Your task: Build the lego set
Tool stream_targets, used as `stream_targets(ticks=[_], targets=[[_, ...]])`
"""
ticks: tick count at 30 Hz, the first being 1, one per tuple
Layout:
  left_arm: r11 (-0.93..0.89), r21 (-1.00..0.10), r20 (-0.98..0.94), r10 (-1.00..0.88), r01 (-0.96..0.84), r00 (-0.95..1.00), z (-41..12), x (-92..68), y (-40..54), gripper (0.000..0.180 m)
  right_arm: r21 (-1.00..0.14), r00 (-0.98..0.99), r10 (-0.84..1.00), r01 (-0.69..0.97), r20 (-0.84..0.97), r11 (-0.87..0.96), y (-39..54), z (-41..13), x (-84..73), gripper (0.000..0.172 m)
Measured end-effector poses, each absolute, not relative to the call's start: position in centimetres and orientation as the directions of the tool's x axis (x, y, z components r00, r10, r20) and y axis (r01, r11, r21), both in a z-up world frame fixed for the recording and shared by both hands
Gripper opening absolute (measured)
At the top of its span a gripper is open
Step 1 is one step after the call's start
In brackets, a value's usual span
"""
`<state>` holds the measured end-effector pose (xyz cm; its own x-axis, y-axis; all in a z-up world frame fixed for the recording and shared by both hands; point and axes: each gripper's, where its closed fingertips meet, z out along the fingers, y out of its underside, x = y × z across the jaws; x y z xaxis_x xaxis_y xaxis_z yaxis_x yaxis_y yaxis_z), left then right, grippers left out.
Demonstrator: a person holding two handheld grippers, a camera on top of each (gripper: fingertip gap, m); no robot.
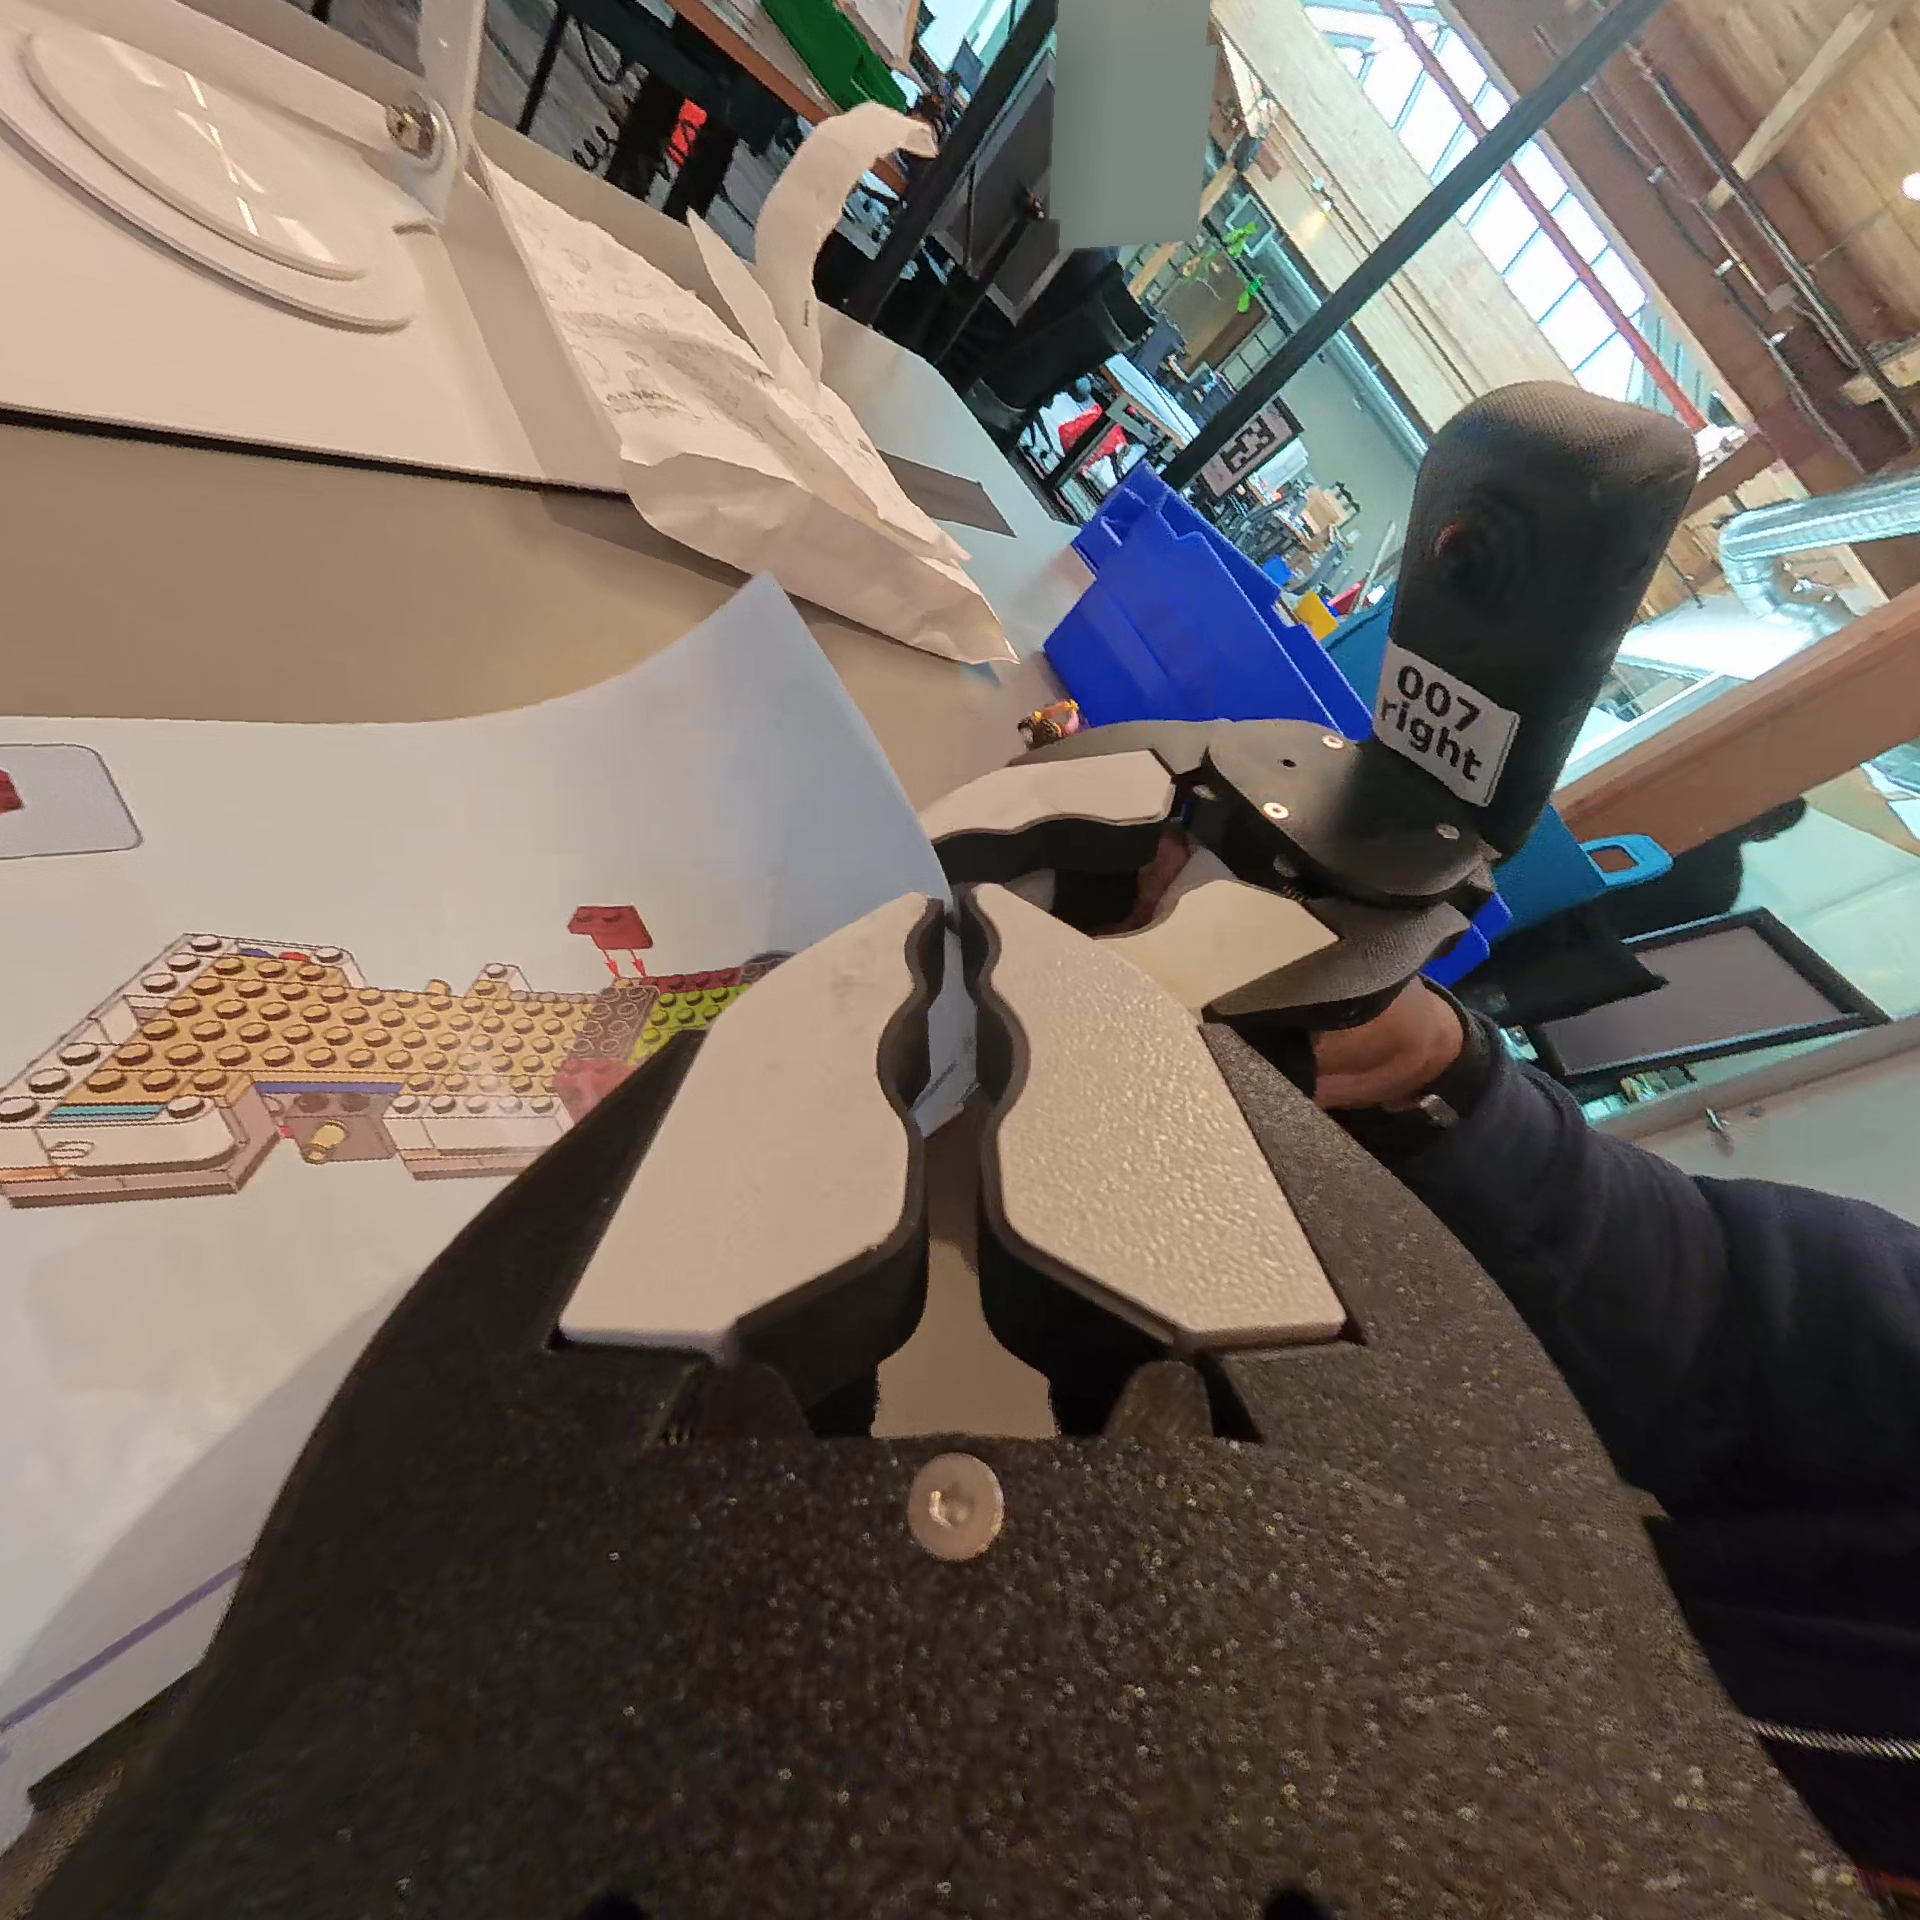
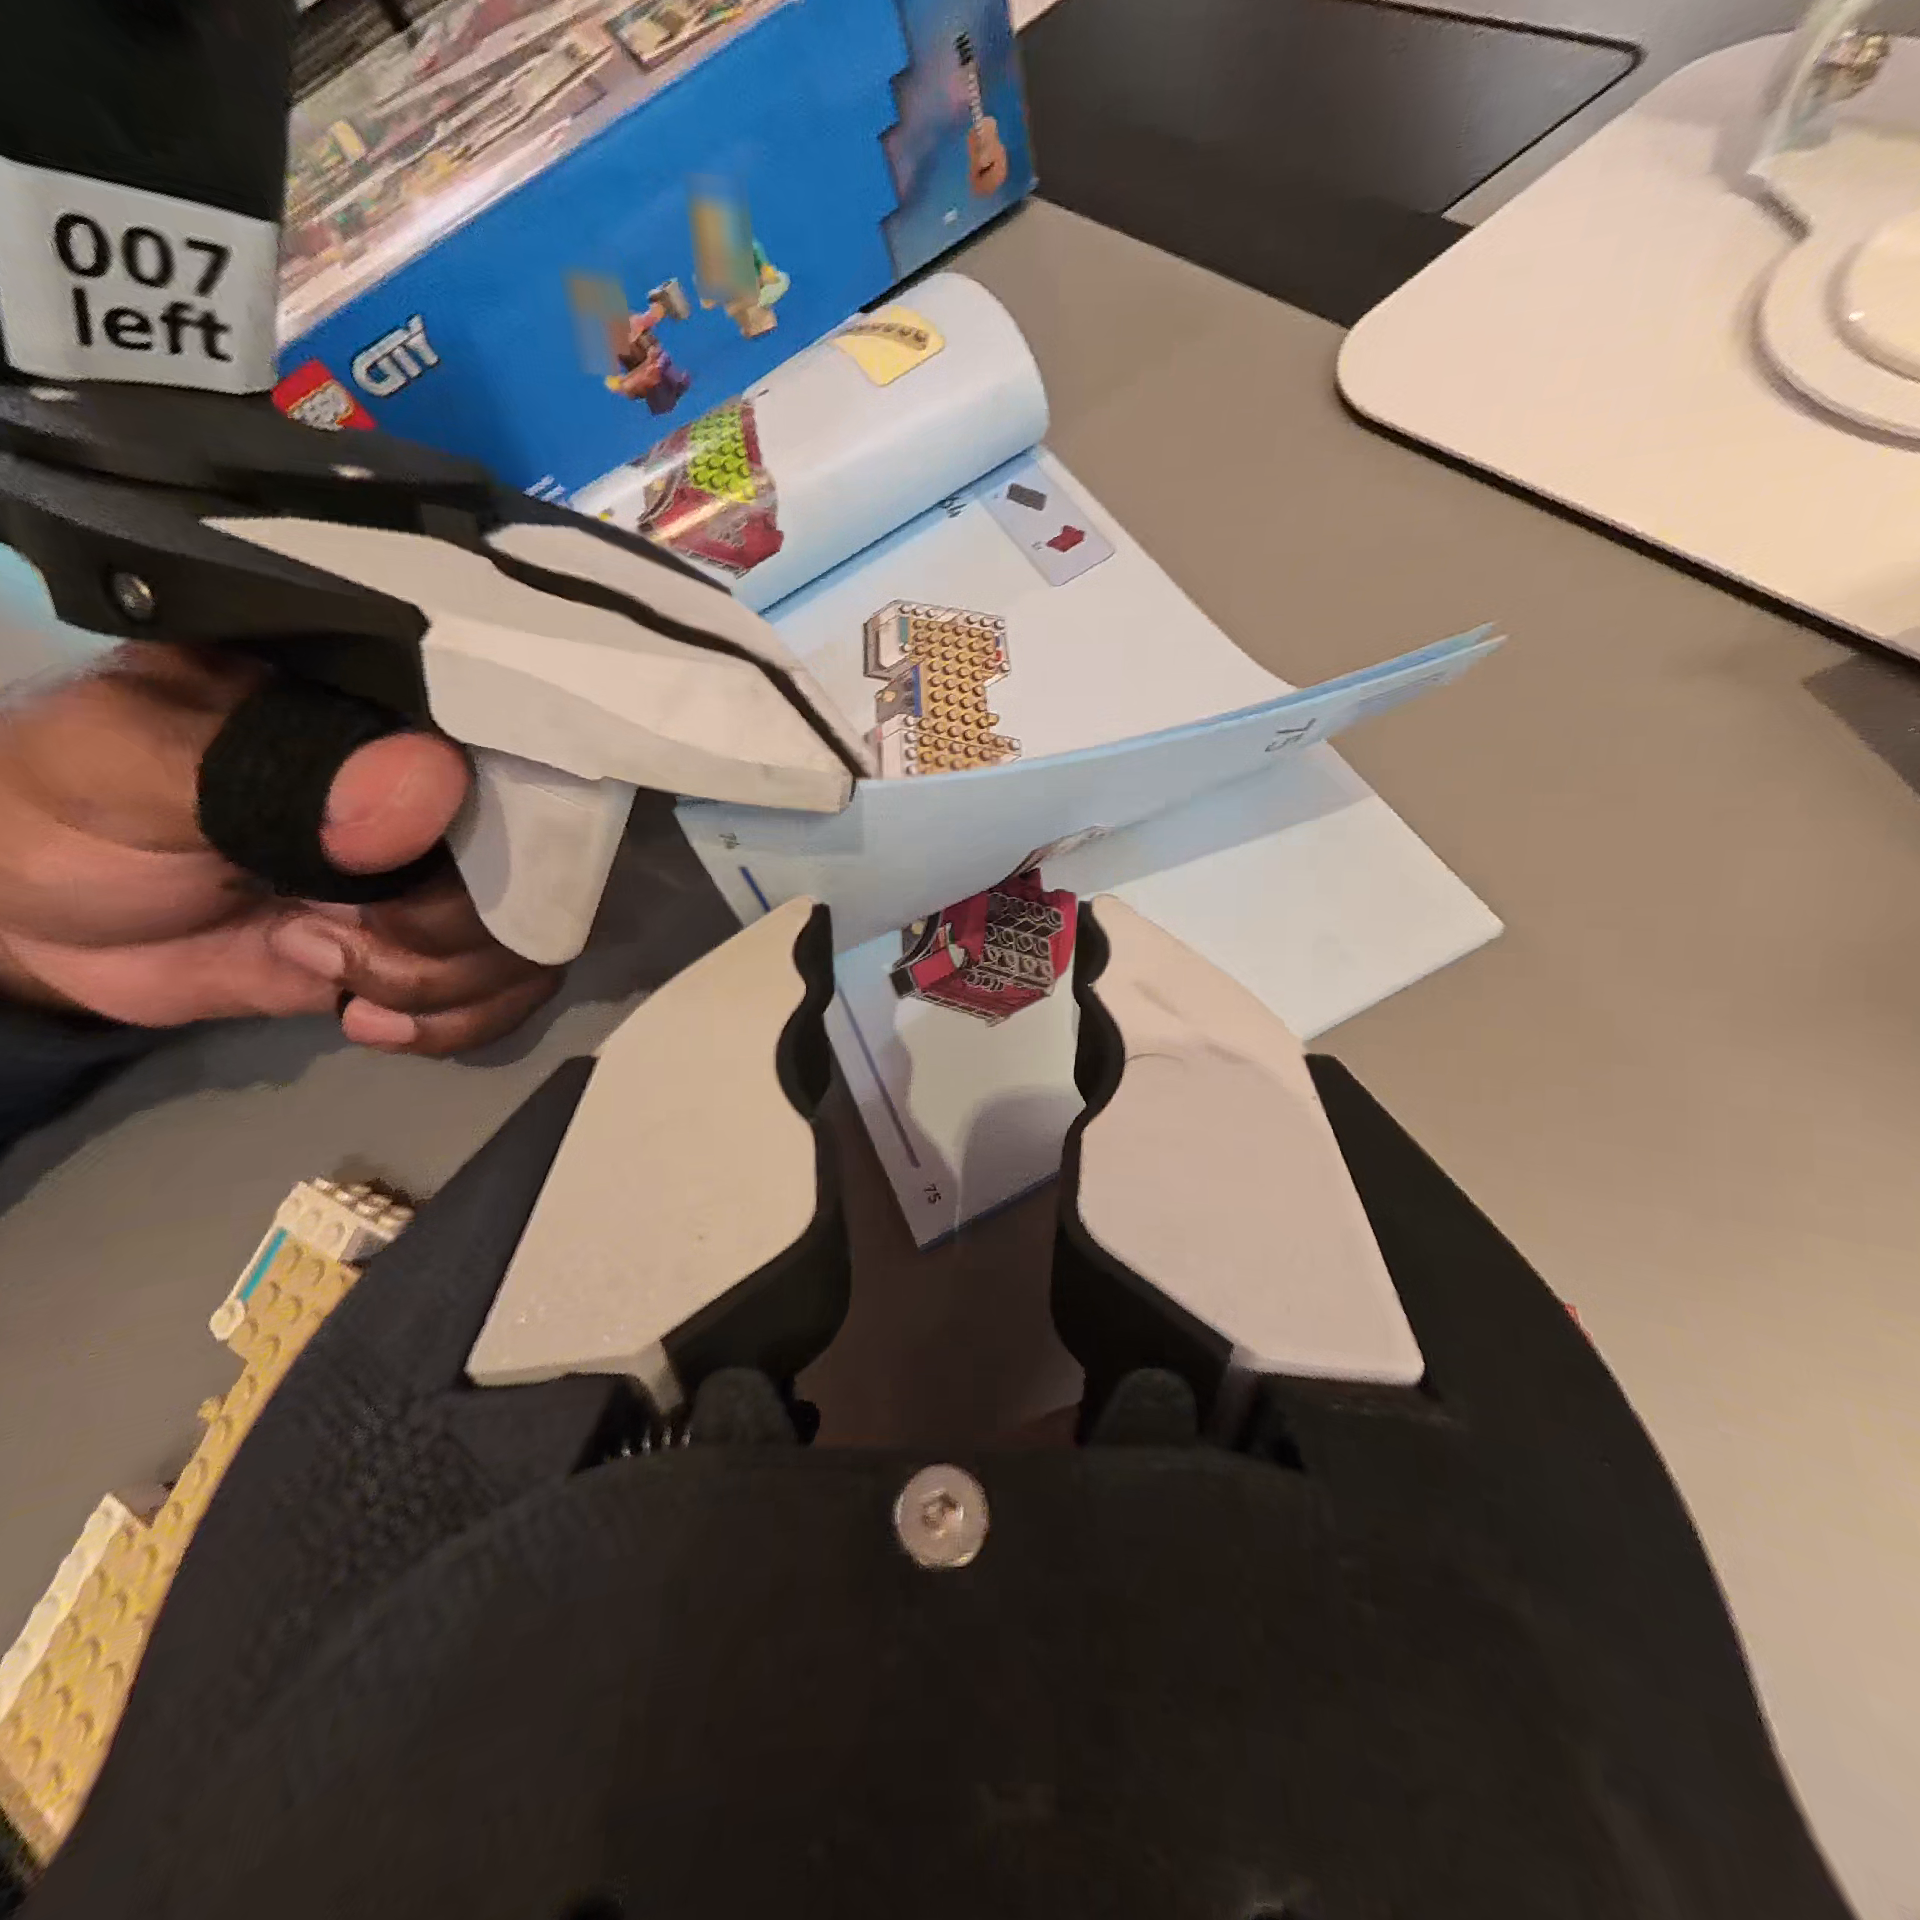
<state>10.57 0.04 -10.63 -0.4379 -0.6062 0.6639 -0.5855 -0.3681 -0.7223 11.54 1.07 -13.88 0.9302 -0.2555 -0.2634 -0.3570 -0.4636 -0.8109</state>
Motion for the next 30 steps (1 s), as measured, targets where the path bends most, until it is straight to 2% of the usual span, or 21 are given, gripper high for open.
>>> stream_targets(ticks=[5,13,24,30], targets=[[-0.338,-0.694,0.690,-0.564,-0.635,-0.454,-10.9,10.0,-0.4,0.006,-0.806,0.955,-0.178,-0.295,-0.236,-0.514,1.3,-14.1,10.4,0.048],[-0.317,-0.684,0.701,-0.536,-0.657,-0.471,-11.0,9.6,-0.8,0.009,-0.800,0.978,-0.161,-0.202,-0.133,-0.564,1.5,-14.6,10.0,0.055],[-0.322,-0.678,0.701,-0.552,-0.660,-0.451,-11.2,9.7,-0.4,0.006,-0.784,0.980,-0.180,-0.180,-0.088,-0.595,1.0,-14.6,10.5,0.054],[-0.311,-0.688,0.687,-0.572,-0.655,-0.449,-11.4,9.7,-0.2,0.000,-0.731,0.985,-0.156,-0.155,-0.067,-0.664,-0.3,-15.4,10.7,0.054]])
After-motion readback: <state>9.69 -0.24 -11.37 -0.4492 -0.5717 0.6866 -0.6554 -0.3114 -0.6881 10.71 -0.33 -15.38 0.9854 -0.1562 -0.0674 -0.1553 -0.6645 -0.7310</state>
